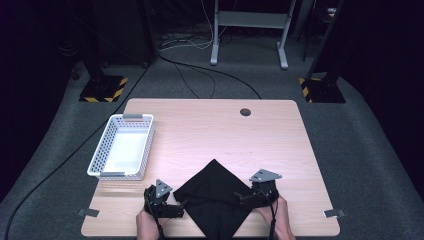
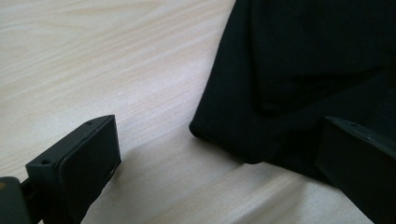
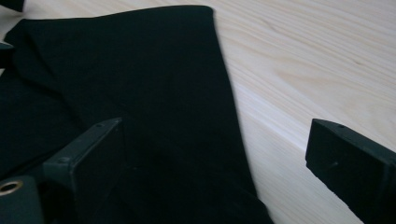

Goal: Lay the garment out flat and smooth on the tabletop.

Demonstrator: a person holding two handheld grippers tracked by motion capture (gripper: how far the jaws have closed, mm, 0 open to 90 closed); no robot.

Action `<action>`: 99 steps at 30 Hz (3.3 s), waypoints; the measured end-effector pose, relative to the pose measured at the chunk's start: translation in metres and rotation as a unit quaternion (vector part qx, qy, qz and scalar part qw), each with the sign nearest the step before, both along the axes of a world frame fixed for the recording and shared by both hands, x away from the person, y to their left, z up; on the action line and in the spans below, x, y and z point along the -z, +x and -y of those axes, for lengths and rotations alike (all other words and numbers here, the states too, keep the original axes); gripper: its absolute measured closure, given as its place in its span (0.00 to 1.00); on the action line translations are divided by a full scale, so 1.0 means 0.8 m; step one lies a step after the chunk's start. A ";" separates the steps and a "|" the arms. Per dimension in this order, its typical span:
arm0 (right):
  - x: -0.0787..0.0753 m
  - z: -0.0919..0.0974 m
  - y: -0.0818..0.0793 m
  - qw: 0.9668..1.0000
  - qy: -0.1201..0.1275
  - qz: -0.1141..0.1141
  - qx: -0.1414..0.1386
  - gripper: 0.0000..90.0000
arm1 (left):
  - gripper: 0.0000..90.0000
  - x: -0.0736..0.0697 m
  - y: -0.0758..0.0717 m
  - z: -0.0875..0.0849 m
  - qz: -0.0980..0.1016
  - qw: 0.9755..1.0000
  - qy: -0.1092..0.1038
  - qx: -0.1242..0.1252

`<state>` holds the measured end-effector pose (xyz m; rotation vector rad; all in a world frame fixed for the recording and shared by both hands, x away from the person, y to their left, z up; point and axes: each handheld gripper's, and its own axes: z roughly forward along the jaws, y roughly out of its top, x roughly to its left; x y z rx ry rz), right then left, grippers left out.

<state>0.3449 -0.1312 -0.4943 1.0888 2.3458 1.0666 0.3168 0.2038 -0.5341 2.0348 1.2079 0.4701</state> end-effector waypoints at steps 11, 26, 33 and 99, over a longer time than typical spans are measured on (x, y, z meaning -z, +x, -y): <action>0.009 -0.066 0.001 0.998 -0.029 -0.007 -0.057 0.07 | 0.00 0.004 -0.001 0.007 0.004 1.000 0.019 0.007; 0.017 -0.116 -0.003 0.993 -0.055 -0.005 -0.104 0.29 | 0.00 0.004 0.000 0.007 0.004 1.000 0.020 0.010; 0.019 -0.118 -0.005 0.993 -0.064 0.004 -0.094 0.53 | 0.00 0.004 0.000 0.007 0.004 1.000 0.020 0.010; -0.016 -0.032 0.024 0.999 0.042 0.024 0.002 0.92 | 0.00 0.004 0.000 0.007 0.005 1.000 0.020 0.010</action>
